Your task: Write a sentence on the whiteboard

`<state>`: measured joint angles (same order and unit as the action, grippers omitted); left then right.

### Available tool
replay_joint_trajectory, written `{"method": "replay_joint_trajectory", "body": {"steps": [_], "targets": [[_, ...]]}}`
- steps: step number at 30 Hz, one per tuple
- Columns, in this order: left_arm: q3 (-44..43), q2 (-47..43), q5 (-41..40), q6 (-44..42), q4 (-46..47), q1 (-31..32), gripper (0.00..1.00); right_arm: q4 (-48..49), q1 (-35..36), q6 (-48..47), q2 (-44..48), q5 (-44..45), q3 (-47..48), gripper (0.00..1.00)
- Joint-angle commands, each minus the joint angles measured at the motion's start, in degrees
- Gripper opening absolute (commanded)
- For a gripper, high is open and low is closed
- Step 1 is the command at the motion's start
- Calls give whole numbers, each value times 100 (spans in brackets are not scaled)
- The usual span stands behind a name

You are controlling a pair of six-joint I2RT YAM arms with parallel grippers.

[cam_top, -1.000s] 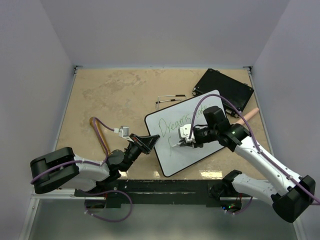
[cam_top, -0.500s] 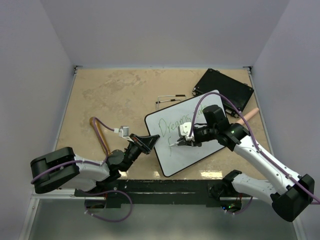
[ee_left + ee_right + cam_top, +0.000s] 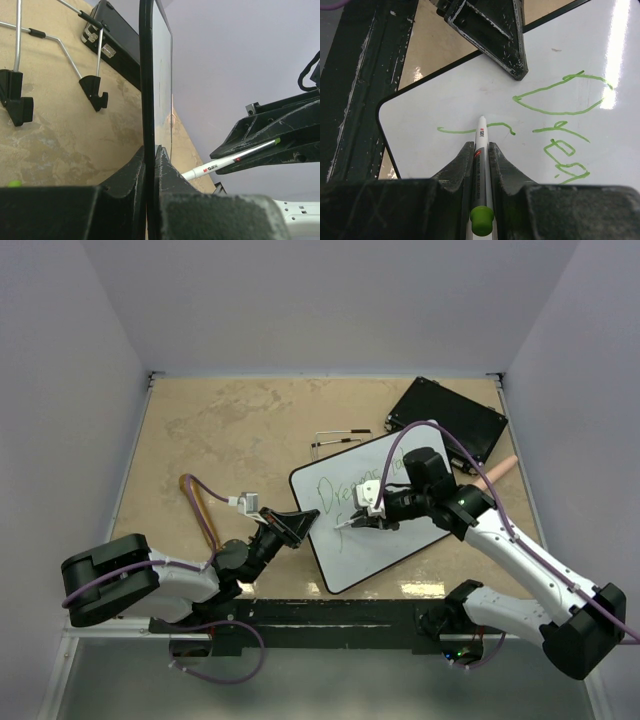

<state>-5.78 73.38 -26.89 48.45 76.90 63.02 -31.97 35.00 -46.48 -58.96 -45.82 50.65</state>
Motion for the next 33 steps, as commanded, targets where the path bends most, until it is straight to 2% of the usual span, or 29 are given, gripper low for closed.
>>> {"method": "replay_joint_trajectory", "body": {"steps": [1, 15, 27, 30, 33], "targets": [[7, 80, -158, -714, 35, 8, 0, -90, 77, -133, -63, -5, 129, 0], [42, 36, -176, -723, 35, 8, 0, 85, 77, 148, 95, 820, 6, 0], [103, -105, -193, -758, -53, 8, 0, -55, -143, 227, 306, 1014, -108, 0], [95, -105, -193, -758, -53, 8, 0, -169, -187, 131, 315, 848, -21, 0], [95, -114, -193, -766, -53, 8, 0, -660, -300, -316, 359, 93, 251, 0]]}}
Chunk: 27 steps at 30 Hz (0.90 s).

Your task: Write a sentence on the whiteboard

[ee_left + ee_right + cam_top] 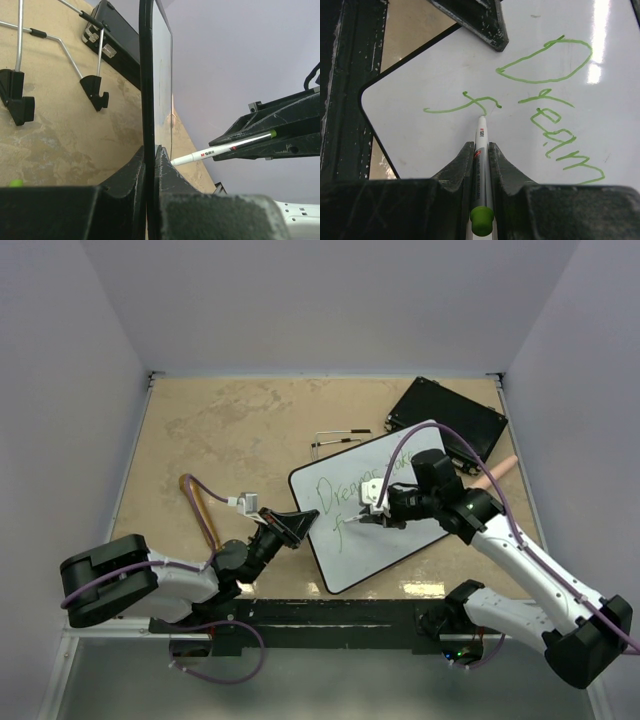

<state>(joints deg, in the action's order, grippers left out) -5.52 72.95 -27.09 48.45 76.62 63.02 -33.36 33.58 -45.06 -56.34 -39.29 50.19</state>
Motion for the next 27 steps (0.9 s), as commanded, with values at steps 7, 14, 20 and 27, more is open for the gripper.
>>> {"method": "replay_joint_trajectory", "body": {"steps": [7, 14, 20, 27], "targets": [[104, -114, -165, -793, -59, 8, 0, -505, -624, -372, 263, -914, 404, 0], [104, -132, -138, -810, -59, 8, 0, -241, -810, -188, 448, -967, 157, 0], [148, -123, -138, -810, -7, 8, 0, -223, -827, -196, 387, -1019, 87, 0], [165, -105, -121, -793, 46, 8, 0, -170, -827, -187, 369, -976, 17, 0]]}}
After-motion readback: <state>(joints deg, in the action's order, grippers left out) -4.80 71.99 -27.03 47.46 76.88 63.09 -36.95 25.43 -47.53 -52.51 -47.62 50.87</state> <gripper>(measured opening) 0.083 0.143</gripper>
